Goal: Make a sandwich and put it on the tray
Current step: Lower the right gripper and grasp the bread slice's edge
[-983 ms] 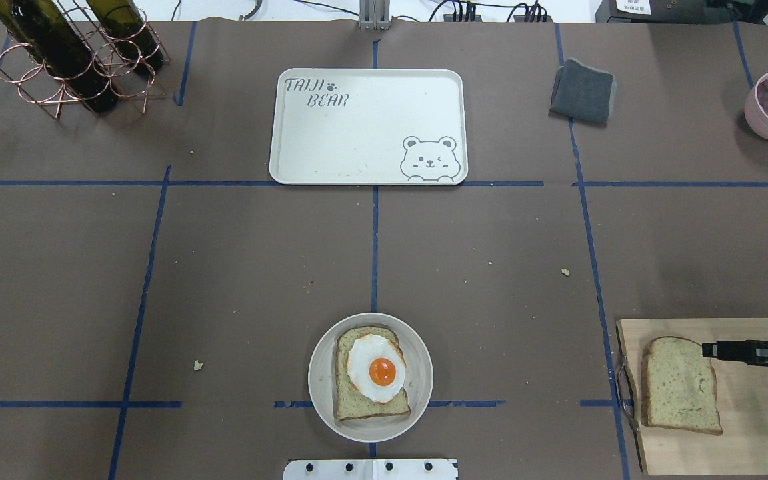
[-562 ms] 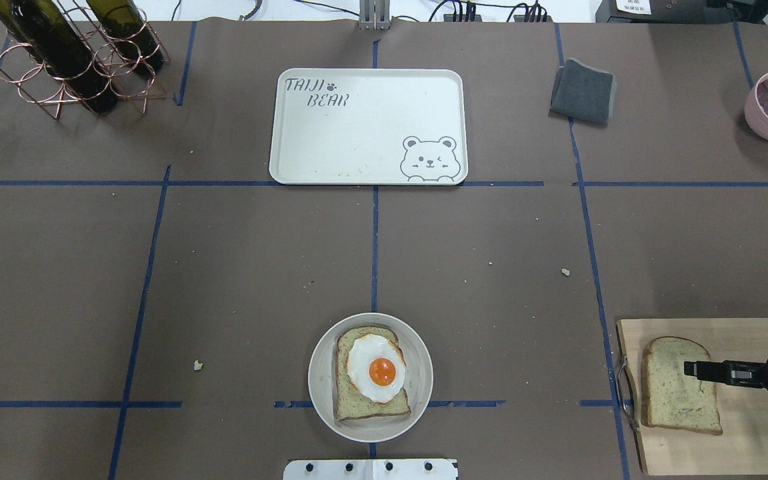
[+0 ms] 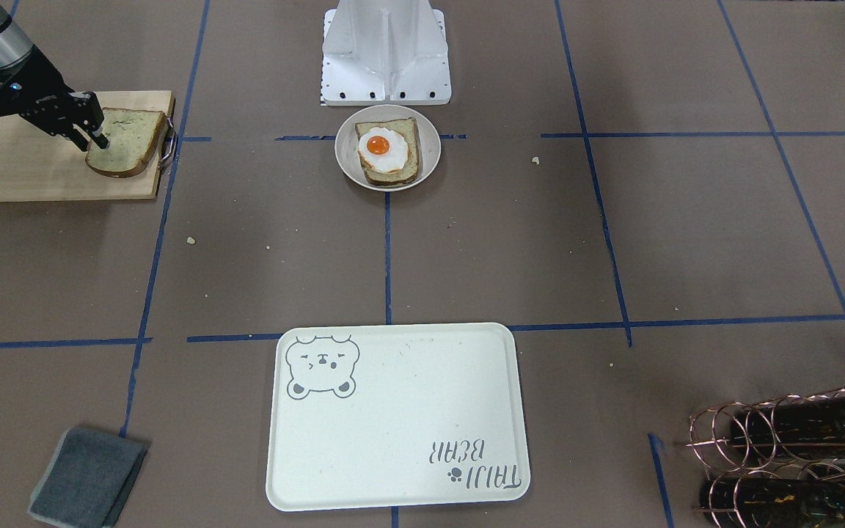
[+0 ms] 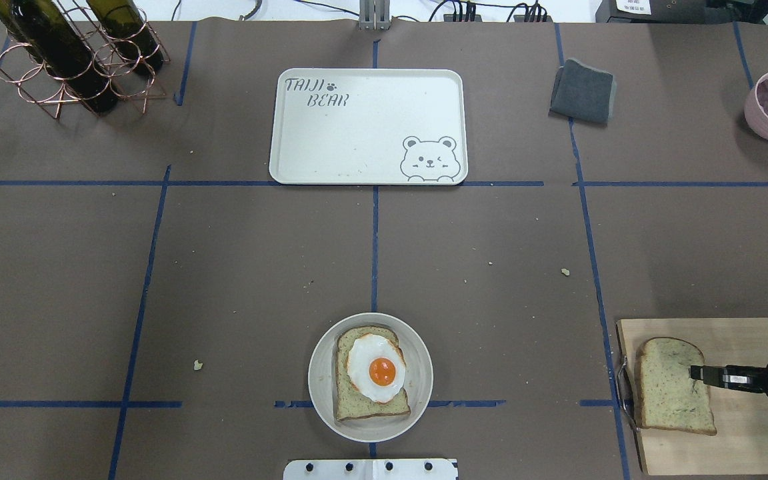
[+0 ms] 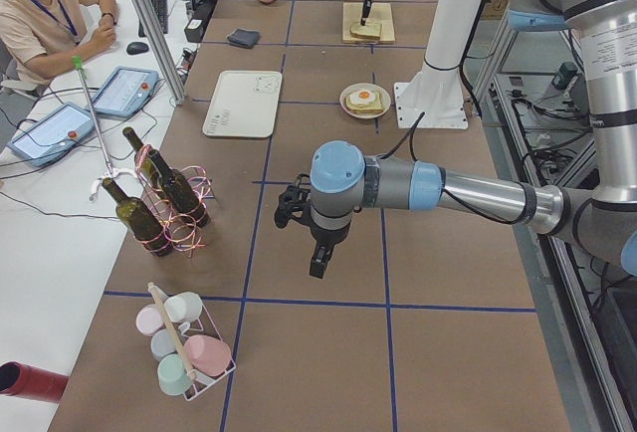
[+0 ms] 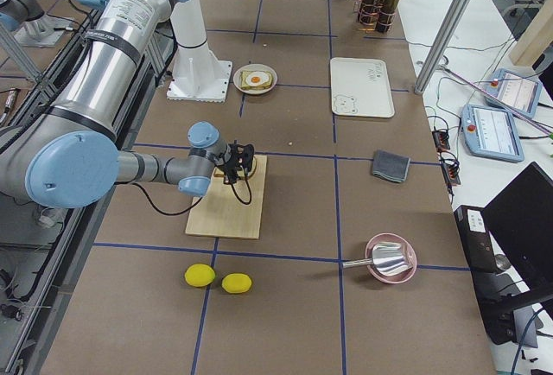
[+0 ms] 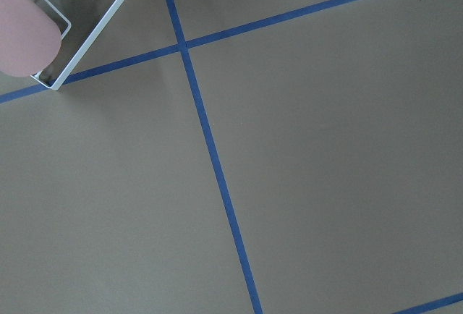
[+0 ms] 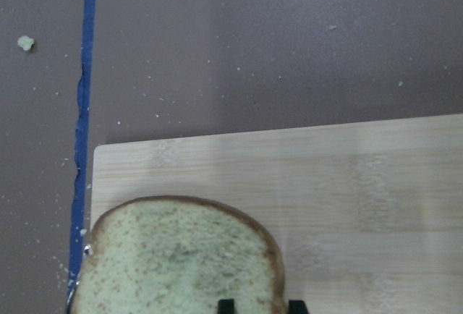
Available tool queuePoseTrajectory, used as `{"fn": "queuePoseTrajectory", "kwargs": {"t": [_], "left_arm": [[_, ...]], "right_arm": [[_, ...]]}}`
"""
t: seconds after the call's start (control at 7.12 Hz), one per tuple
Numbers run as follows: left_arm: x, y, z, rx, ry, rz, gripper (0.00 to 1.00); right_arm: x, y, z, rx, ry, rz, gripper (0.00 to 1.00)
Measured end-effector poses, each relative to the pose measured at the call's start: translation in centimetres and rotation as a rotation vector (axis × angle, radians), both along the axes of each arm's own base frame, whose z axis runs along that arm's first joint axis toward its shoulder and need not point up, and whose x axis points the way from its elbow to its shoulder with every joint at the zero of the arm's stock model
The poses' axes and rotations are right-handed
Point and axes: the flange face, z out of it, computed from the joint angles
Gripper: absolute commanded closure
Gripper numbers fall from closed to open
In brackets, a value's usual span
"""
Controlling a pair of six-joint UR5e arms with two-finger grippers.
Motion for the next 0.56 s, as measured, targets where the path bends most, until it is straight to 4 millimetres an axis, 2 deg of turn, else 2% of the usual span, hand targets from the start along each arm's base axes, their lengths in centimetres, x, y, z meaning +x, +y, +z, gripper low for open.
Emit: {"fn": "queuePoseTrajectory", "kwargs": {"t": [0.56], "left_arm": [[0.00,0.00,-0.06,0.001,0.000,0.000,0.00]], "right_arm": [[0.76,0.30,-0.09,-0.005,-0.006,-0.010,1.00]]}}
